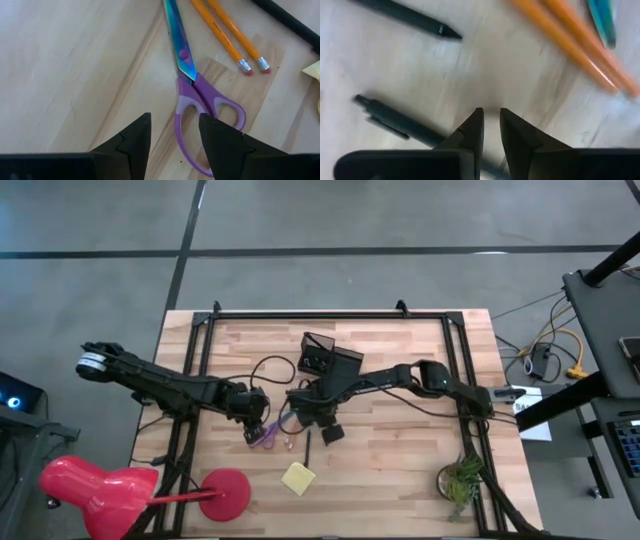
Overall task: Pick and place office supplies into organizer
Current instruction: Put the top black pen into the black desk organizer
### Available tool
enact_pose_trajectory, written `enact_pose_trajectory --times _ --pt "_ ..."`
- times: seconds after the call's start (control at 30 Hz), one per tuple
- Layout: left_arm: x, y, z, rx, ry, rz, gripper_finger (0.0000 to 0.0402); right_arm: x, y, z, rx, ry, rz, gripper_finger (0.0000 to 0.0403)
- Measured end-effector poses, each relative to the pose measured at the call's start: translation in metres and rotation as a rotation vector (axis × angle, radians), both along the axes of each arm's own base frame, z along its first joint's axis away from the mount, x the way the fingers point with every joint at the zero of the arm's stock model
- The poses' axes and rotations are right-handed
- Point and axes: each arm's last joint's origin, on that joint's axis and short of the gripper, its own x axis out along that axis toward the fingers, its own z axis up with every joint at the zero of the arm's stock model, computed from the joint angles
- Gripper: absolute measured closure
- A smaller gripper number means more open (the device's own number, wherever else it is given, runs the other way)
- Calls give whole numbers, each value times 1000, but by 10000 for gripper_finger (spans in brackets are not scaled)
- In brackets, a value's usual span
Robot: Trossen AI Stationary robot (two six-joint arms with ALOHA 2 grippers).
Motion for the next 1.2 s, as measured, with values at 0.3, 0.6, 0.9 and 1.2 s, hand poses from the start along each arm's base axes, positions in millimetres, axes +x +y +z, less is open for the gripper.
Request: enact_pose_trajectory --times 0.3,0.6,0.9,1.2 --pt "3 -1 1 -2 -39 -7 249 -16 -3 58 -6 -93 50 344" --pt "5 -1 2 -5 -57 -7 249 -50 -24 42 -20 90 175 301" --pt "5 -1 2 -9 -60 0 249 -55 -17 14 -99 85 244 233" --pt "6 -1 2 -12 -73 2 249 -67 -25 9 -141 110 230 260"
